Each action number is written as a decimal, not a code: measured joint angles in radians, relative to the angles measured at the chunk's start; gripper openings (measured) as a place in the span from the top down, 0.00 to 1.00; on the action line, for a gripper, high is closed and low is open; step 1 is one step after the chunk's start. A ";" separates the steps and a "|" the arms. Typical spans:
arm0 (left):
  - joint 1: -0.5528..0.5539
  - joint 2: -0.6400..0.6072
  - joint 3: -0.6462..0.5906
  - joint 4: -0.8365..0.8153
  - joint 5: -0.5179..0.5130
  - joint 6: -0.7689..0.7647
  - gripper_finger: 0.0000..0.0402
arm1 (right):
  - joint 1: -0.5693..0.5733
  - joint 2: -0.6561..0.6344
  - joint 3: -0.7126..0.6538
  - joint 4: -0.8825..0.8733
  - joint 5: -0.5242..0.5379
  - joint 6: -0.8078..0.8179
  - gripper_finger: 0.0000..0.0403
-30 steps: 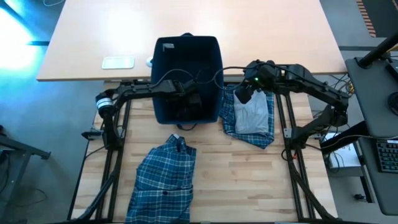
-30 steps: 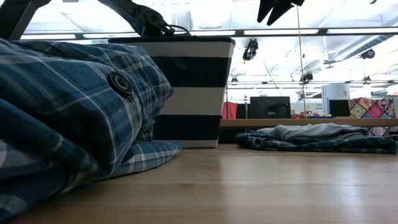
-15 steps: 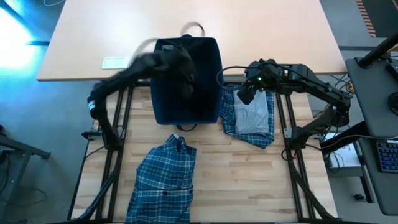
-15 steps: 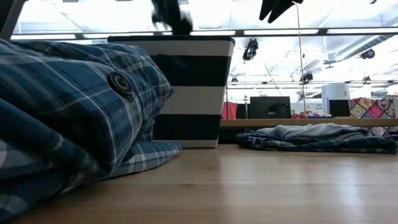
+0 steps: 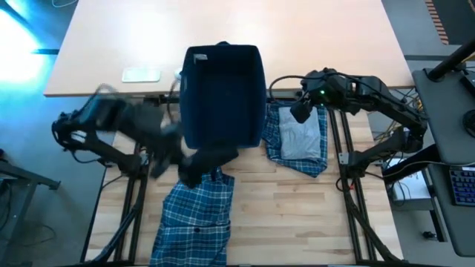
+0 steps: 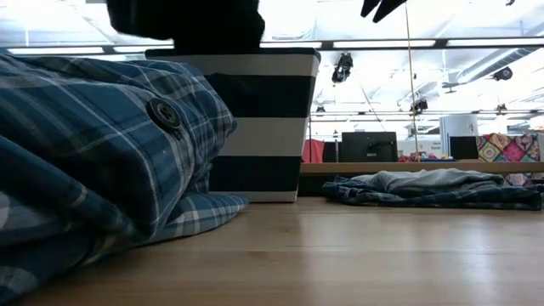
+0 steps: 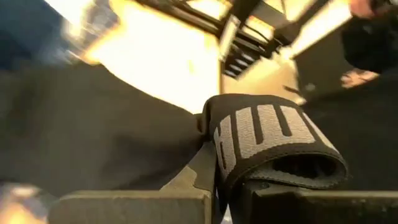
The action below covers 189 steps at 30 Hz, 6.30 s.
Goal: Fold Laundry from Bin
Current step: Remove the black underwear from the laundry bin, then fold the black boxer short
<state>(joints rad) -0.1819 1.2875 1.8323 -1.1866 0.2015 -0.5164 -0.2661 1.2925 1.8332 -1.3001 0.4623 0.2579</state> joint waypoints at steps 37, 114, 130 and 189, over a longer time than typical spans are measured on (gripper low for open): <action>0.466 -0.307 -0.638 0.027 -0.621 -0.400 0.21 | 0.011 0.372 -0.006 0.142 -0.204 0.693 0.42; -0.157 -0.358 -0.735 0.379 -0.525 -0.197 0.28 | 0.485 0.087 -0.142 0.602 0.017 0.085 0.33; -0.410 -0.325 -0.992 0.539 -0.567 -0.623 0.28 | 0.482 0.436 -0.249 0.752 -0.158 0.660 0.33; -0.115 -0.080 -0.992 1.107 -0.385 -0.225 0.28 | 0.474 0.392 0.418 -0.186 -0.211 0.470 0.98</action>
<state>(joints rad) -0.2973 1.2077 0.8402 -0.0798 -0.1833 -0.7414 0.2081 1.6848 2.2514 -1.4864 0.2511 0.7280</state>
